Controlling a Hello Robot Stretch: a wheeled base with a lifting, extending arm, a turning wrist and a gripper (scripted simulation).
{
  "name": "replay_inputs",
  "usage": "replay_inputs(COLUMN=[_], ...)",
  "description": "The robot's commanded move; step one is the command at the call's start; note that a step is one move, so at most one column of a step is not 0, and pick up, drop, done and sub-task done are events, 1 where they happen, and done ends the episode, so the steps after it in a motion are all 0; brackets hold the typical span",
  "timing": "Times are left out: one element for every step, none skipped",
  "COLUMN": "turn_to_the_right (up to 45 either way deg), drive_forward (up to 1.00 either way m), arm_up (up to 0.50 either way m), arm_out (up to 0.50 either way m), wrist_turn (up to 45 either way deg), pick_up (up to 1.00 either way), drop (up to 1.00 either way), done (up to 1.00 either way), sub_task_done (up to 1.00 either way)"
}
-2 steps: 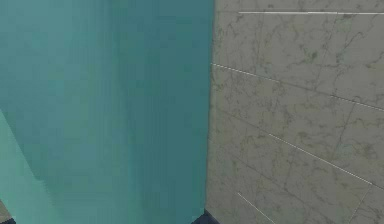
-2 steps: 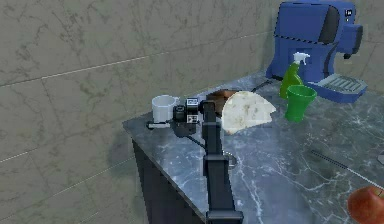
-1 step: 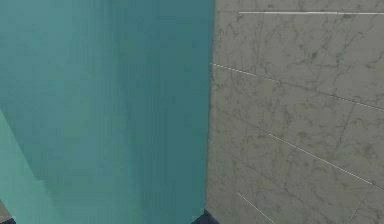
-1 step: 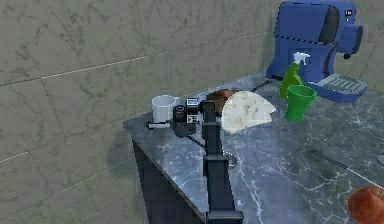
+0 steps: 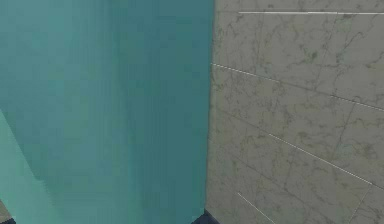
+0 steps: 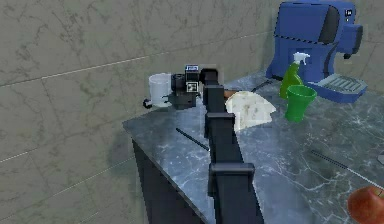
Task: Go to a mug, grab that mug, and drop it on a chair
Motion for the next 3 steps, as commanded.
replay_inputs(turn_to_the_right=[0.0, 0.0, 0.0], drive_forward=[0.0, 0.0, 0.0], arm_up=[0.06, 0.0, 0.0], arm_out=[0.0, 0.0, 0.0], wrist_turn=[0.0, -45.0, -45.0], pick_up=[0.0, 0.0, 0.0], drop=[0.0, 0.0, 0.0], done=[0.0, 0.0, 0.0], sub_task_done=[0.0, 0.0, 0.0])
